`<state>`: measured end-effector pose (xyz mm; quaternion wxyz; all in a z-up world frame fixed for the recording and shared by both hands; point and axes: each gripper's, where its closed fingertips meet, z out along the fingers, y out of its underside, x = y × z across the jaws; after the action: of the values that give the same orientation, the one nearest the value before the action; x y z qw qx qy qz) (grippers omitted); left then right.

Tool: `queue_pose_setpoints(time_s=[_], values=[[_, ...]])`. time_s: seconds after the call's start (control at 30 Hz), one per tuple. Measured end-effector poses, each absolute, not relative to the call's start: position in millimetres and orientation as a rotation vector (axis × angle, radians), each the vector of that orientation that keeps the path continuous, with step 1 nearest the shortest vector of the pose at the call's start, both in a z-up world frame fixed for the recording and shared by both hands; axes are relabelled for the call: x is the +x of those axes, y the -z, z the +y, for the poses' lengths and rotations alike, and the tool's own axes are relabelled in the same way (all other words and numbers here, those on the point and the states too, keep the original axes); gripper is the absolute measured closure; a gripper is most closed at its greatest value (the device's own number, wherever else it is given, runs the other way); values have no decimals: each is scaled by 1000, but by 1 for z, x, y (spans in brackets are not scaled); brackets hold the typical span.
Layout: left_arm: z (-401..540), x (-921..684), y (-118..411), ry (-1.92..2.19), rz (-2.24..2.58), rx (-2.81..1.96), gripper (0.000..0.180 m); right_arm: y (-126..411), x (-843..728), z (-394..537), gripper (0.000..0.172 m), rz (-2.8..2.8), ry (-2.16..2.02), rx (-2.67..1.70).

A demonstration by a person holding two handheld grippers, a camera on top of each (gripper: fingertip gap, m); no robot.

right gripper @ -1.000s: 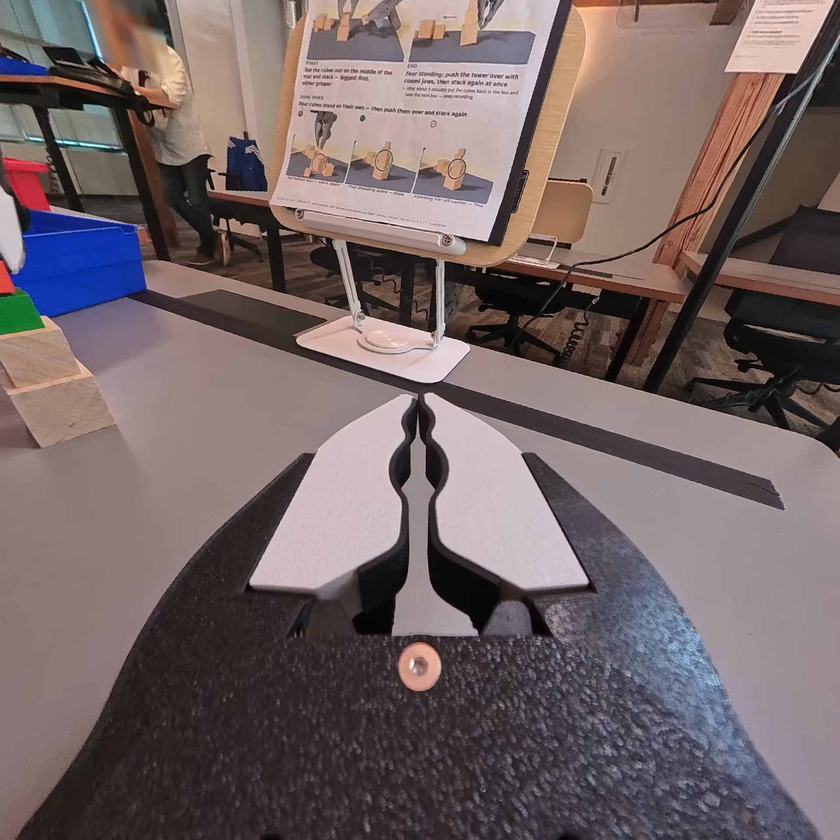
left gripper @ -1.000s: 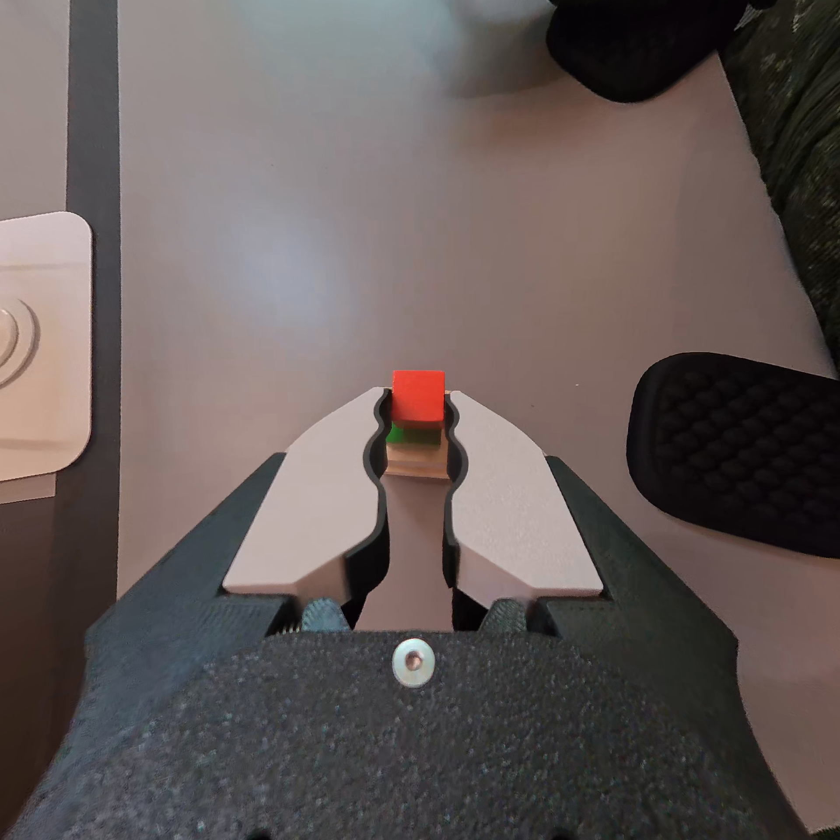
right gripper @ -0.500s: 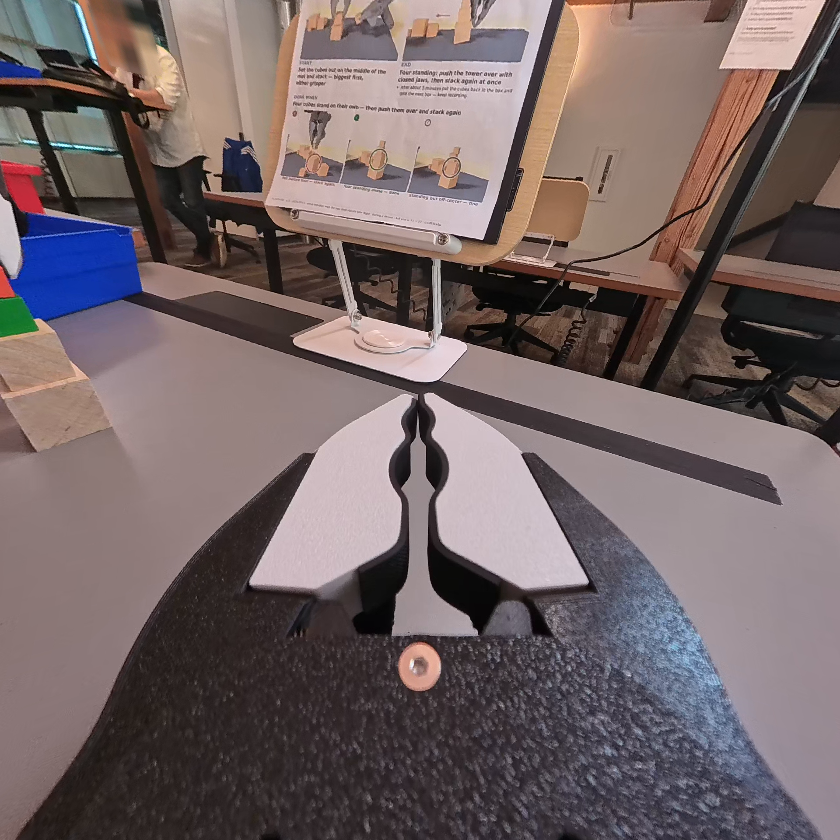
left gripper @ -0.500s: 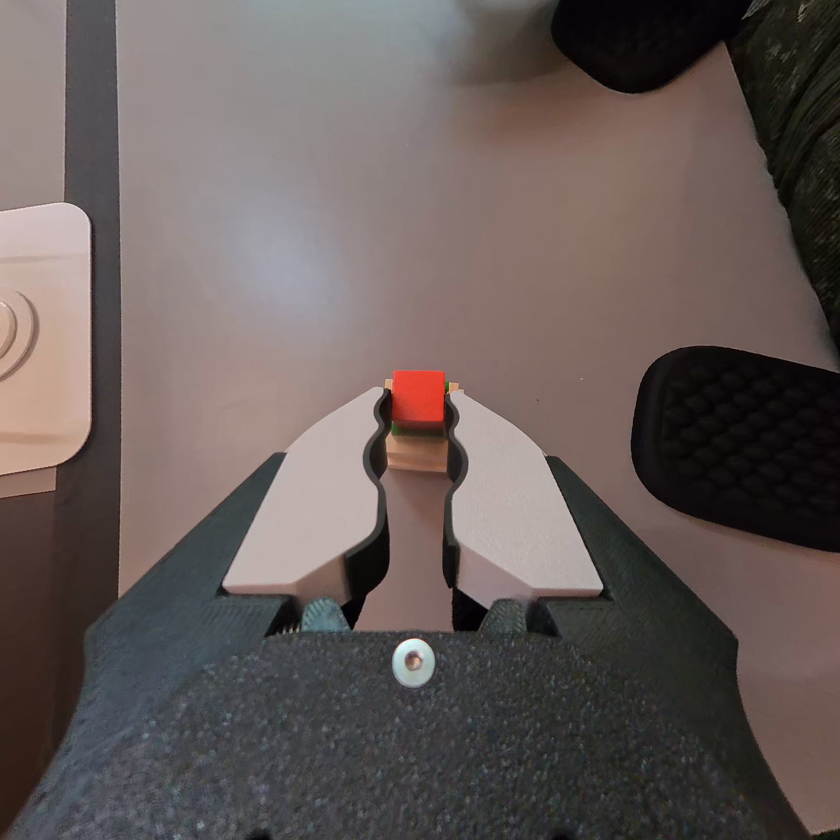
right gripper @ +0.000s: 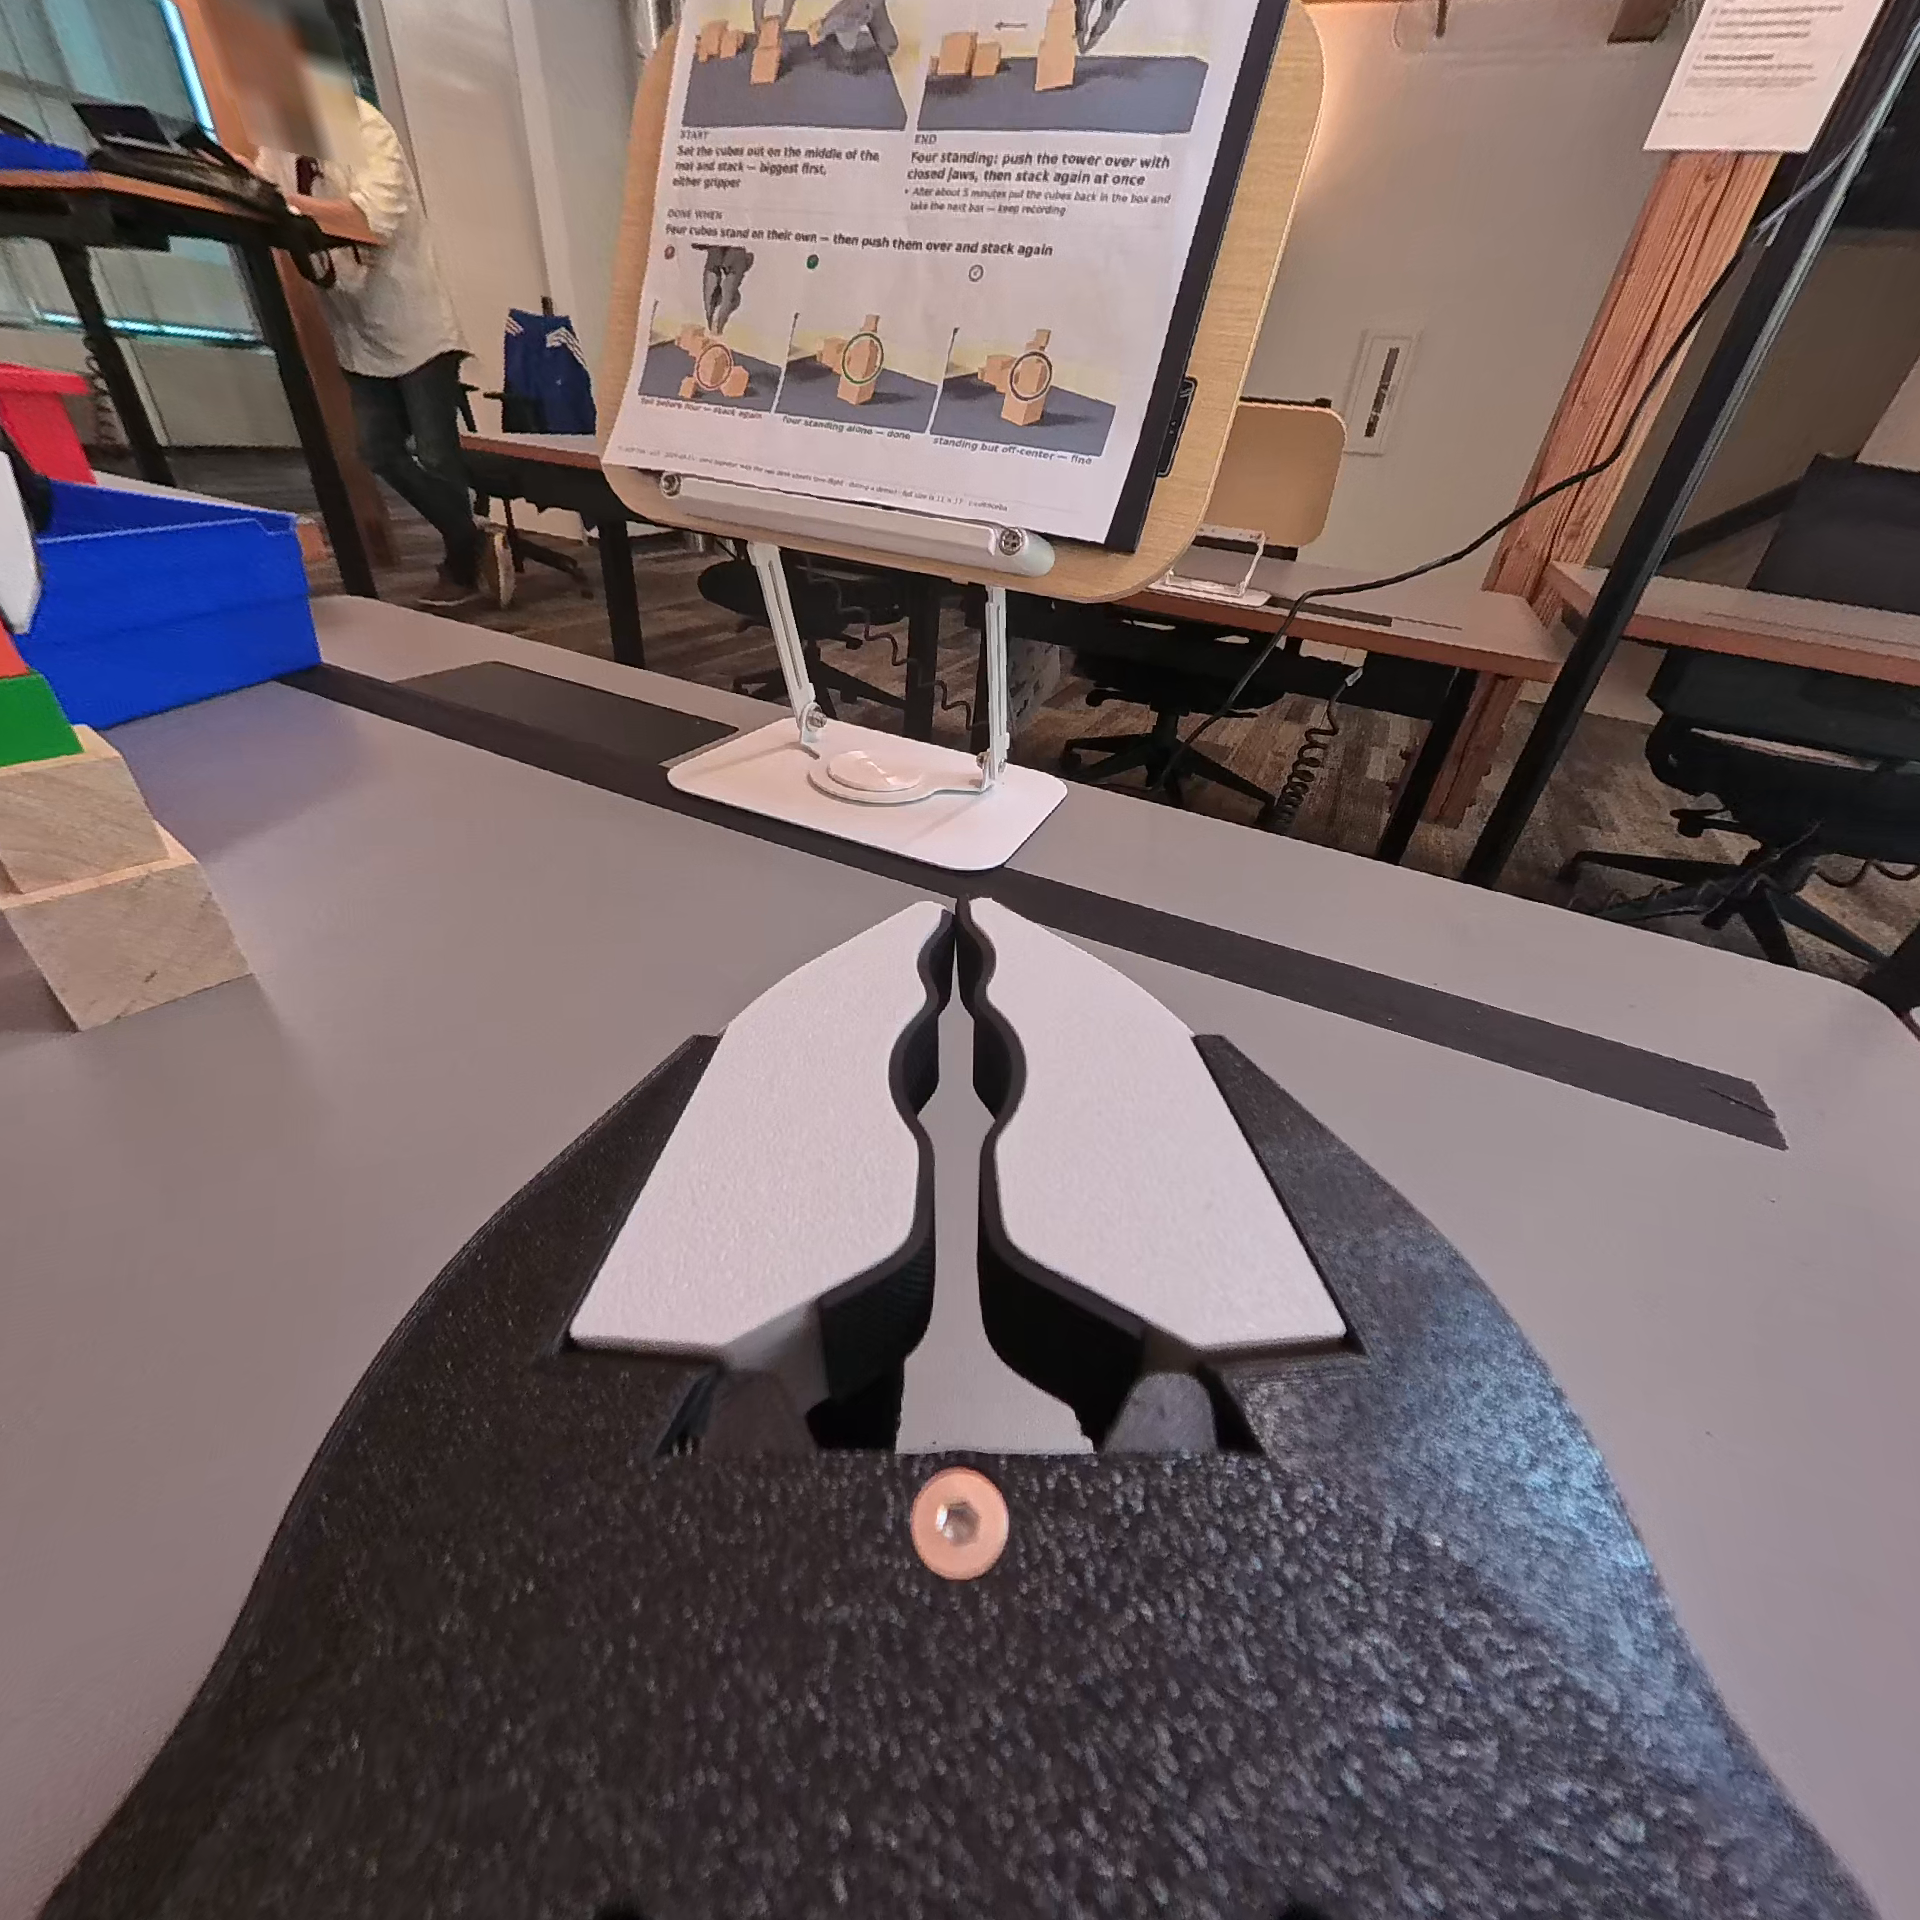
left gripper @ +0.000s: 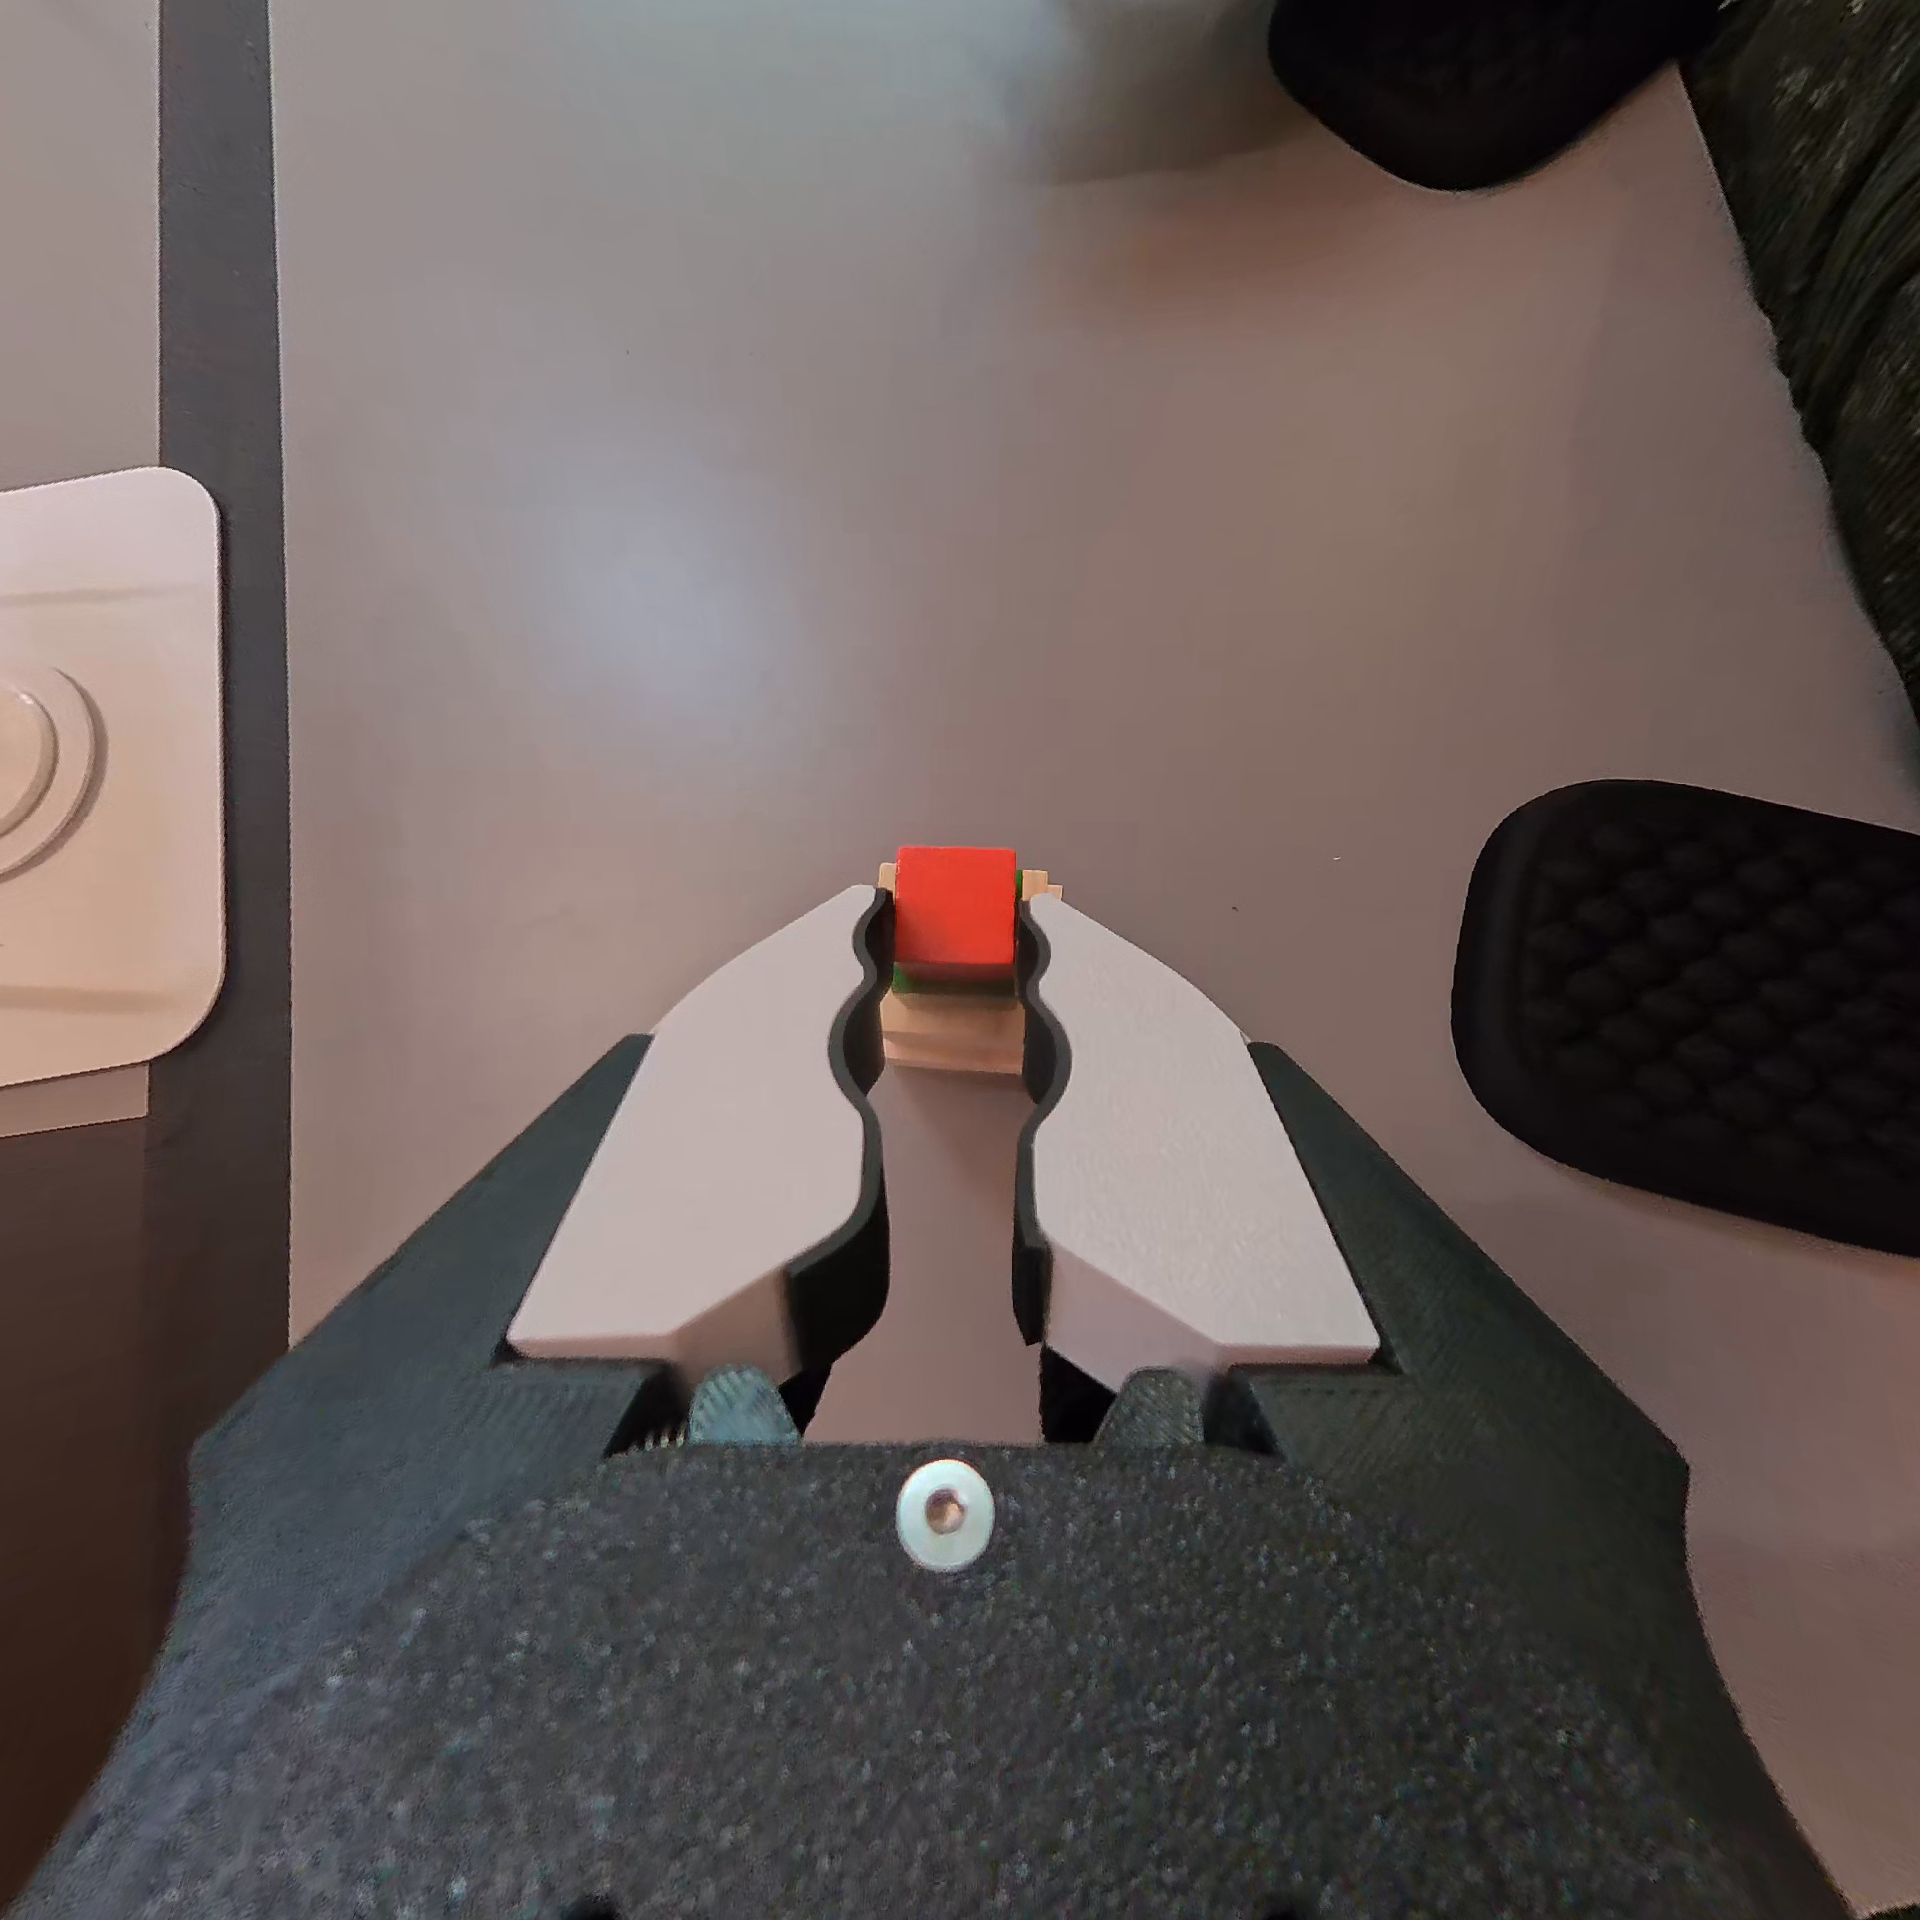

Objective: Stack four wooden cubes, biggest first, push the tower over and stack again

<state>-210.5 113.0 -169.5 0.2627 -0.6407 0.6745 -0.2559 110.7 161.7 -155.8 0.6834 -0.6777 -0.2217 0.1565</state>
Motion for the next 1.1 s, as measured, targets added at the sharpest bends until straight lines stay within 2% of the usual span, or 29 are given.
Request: queue_pose_setpoints(time_s=[0.27, 0.4, 0.53, 0.63, 0.73, 0.87, 1.1], values=[[115, -210, 166, 684, 1809, -1724, 149, 157, 110, 162, 172, -499, -350, -1524], [118, -206, 144, 708, 1663, -1675, 148, 156, 113, 163, 172, -489, -342, -1520], [125, -209, 114, 742, 1424, -1658, 163, 149, 119, 162, 172, -454, -320, -1498], [134, -217, 91, 696, 1211, -1620, 180, 146, 122, 162, 172, -432, -311, -1489], [148, -233, 77, 590, 942, -1609, 180, 144, 125, 162, 172, -414, -311, -1488], [163, -259, 90, 421, 577, -1733, 180, 142, 125, 161, 172, -399, -333, -1495], [134, -270, 147, 168, 305, -1836, 180, 142, 131, 163, 172, -349, -336, -1507]])
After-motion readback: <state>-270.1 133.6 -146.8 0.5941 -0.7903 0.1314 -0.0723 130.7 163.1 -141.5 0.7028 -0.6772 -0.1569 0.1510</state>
